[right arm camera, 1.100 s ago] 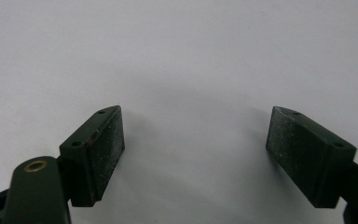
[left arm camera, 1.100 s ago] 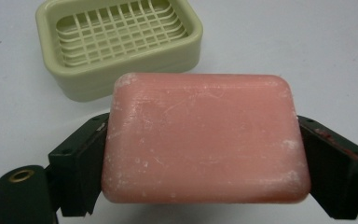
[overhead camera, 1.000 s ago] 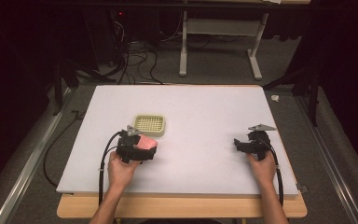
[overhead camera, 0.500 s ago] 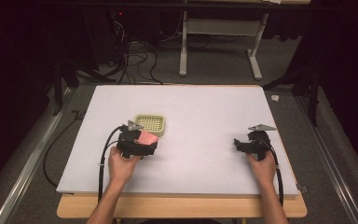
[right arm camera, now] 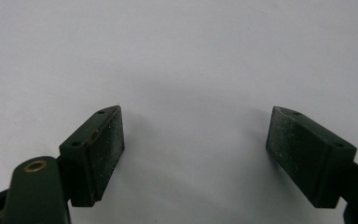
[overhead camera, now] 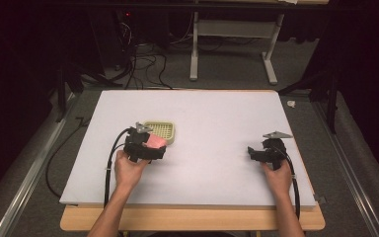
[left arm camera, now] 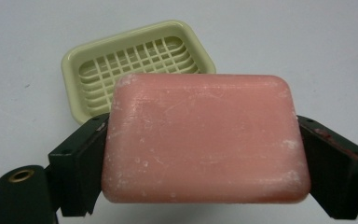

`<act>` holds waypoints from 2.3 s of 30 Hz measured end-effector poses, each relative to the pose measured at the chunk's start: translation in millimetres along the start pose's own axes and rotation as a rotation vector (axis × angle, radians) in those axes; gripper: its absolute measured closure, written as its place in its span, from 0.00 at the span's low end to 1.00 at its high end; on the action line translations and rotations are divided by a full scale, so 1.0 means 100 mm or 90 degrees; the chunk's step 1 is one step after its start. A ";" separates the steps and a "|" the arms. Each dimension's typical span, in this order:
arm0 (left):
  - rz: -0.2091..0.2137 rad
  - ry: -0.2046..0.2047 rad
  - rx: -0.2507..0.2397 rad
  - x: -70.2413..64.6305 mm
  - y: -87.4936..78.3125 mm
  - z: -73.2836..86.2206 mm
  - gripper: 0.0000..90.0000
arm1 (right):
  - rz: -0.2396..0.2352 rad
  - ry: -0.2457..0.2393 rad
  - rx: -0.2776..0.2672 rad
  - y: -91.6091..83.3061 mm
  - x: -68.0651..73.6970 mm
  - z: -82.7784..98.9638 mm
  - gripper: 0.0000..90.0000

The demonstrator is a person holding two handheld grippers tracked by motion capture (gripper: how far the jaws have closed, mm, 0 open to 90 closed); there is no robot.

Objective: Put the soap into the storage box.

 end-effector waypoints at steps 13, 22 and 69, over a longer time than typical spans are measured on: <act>0.000 -0.007 -0.008 0.06 0.03 -0.25 0.15 | 0.000 0.000 0.000 0.00 0.00 0.00 0.22; 0.003 -0.022 -0.006 0.09 0.14 -0.39 0.15 | 0.000 0.000 0.000 0.00 0.00 0.00 0.22; -0.041 -0.092 0.053 0.37 0.79 -0.38 0.15 | -0.001 0.000 0.000 0.00 0.00 0.00 0.22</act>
Point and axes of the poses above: each handheld gripper's, and its own axes: y roughly forward along the jaws, z roughly out of its underside, x roughly to its left, the point moved 7 cm from there along y, roughly forward along the jaws, and after that the axes turned 1 degree about x, right-handed, at the moved point
